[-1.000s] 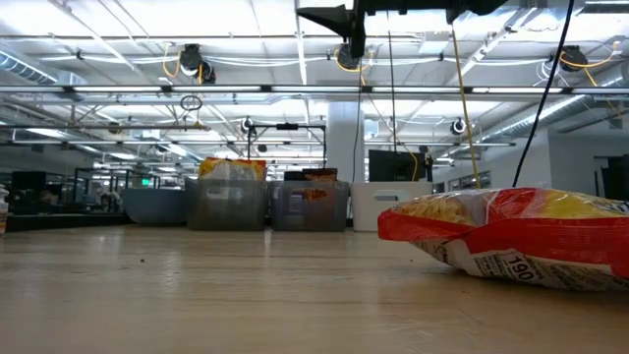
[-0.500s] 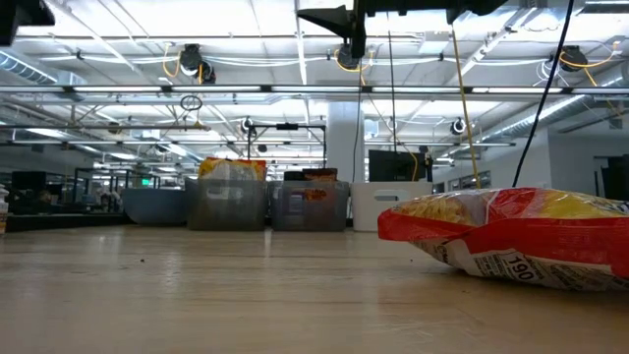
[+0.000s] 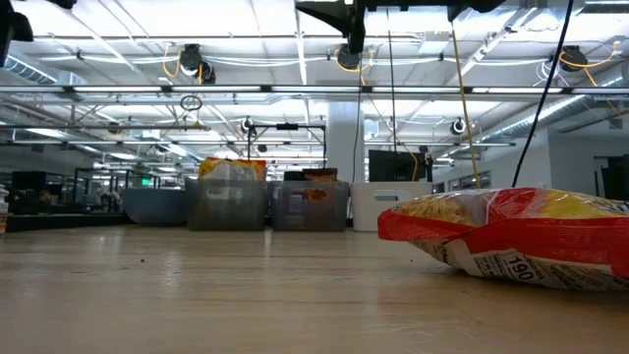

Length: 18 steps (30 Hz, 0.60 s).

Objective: Pick & Place Food Item
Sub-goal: Put the brown seasoning bottle into the right black bin

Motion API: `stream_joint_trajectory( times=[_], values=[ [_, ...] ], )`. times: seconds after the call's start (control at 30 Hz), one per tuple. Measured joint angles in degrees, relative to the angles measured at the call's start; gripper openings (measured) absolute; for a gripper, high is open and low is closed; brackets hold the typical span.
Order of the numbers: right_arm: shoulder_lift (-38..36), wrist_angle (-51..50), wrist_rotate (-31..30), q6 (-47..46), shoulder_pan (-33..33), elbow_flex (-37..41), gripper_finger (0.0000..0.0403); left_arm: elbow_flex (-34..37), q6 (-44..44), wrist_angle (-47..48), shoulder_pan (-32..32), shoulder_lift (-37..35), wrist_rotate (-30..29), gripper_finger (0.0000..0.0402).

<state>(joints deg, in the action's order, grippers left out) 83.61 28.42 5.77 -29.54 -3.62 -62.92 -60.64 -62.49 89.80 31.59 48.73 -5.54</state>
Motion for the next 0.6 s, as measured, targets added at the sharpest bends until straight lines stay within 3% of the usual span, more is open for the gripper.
stream_joint_trajectory(
  times=[0.33,0.43,0.6],
  values=[
    [0.0,-0.4,2.0,-1.5,0.0,0.0,0.0267,0.0,-1.6,0.0,0.0,0.0,1.8,0.014],
    [0.0,-0.4,2.0,-1.5,0.0,0.0,0.0267,0.0,-0.9,0.0,0.0,0.0,3.6,0.0174],
    [0.0,-0.4,3.1,-1.5,0.0,0.0,0.0267,0.0,1.0,0.0,0.0,0.0,5.0,0.0267]
  ],
)
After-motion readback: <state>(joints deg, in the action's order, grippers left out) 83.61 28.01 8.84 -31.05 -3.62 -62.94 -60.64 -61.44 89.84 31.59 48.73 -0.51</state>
